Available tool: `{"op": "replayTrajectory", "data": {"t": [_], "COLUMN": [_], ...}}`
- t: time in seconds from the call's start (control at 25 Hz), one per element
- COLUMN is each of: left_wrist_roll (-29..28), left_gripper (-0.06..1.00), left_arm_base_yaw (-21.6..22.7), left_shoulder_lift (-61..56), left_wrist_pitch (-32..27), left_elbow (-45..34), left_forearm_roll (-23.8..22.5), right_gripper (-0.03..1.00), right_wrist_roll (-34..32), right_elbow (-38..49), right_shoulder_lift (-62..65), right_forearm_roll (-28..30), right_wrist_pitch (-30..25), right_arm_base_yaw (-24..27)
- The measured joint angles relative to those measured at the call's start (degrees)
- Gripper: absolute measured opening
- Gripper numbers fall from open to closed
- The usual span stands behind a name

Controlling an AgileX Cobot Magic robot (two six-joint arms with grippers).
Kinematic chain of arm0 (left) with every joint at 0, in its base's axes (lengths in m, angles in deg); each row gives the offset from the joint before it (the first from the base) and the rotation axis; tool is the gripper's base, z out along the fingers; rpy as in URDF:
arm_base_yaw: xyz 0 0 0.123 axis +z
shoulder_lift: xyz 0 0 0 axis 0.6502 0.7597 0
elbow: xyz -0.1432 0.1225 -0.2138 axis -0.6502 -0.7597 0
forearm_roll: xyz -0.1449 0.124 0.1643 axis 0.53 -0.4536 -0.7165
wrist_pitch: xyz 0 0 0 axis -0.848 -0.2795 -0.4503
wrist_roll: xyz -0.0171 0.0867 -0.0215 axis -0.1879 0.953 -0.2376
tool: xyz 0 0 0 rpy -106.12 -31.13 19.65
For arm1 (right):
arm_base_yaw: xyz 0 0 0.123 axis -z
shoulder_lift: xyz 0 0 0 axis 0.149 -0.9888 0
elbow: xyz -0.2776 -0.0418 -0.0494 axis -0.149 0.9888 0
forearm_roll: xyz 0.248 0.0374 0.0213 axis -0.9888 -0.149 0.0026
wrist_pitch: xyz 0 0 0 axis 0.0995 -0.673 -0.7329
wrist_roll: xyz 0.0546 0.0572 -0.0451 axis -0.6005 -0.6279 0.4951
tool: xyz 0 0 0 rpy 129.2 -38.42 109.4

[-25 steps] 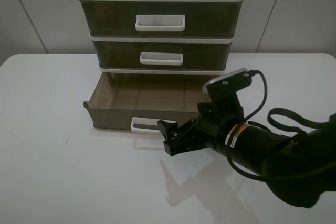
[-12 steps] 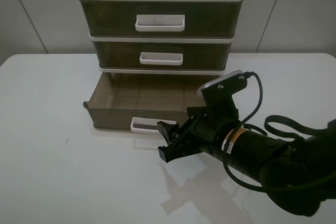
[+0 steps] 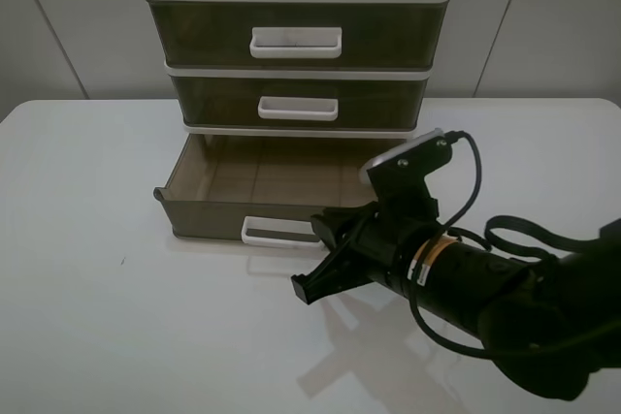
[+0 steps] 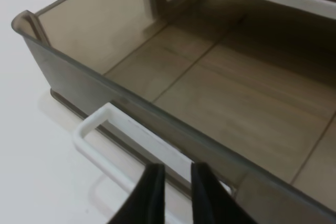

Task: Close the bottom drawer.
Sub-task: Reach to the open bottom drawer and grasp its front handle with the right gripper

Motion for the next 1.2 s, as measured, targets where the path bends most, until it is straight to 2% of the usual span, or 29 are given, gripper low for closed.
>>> {"op": "replayTrajectory", "data": {"t": [0.12, 0.36, 0.72, 0.88, 1.2], "left_wrist_roll": [0.00, 0.00, 0.00, 0.00, 0.00], "left_gripper": [0.72, 0.72, 0.72, 0.72, 0.72], "left_arm_base_yaw": [0.00, 0.00, 0.00, 0.00, 0.00], "left_shoulder_lift": [0.00, 0.00, 0.00, 0.00, 0.00], "left_wrist_pitch": [0.00, 0.00, 0.00, 0.00, 0.00], "left_elbow": [0.00, 0.00, 0.00, 0.00, 0.00], "left_forearm_roll": [0.00, 0.00, 0.00, 0.00, 0.00], "right_gripper": [0.03, 0.02, 0.02, 0.02, 0.02], "right_wrist_roll": [2.89, 2.96, -5.86, -11.45, -12.86], "right_elbow": [0.00, -1.12, -2.71, -2.71, -3.24], "right_shoulder_lift": [-0.38, -2.55, -6.24, -6.24, -9.06], "right_forearm_roll": [1.75, 6.31, 6.66, 6.66, 8.08], "right_wrist_pitch": [-0.13, -0.13, 1.90, 4.29, 5.20], "right_arm_base_yaw": [0.00, 0.44, 5.35, 5.24, 3.10]}}
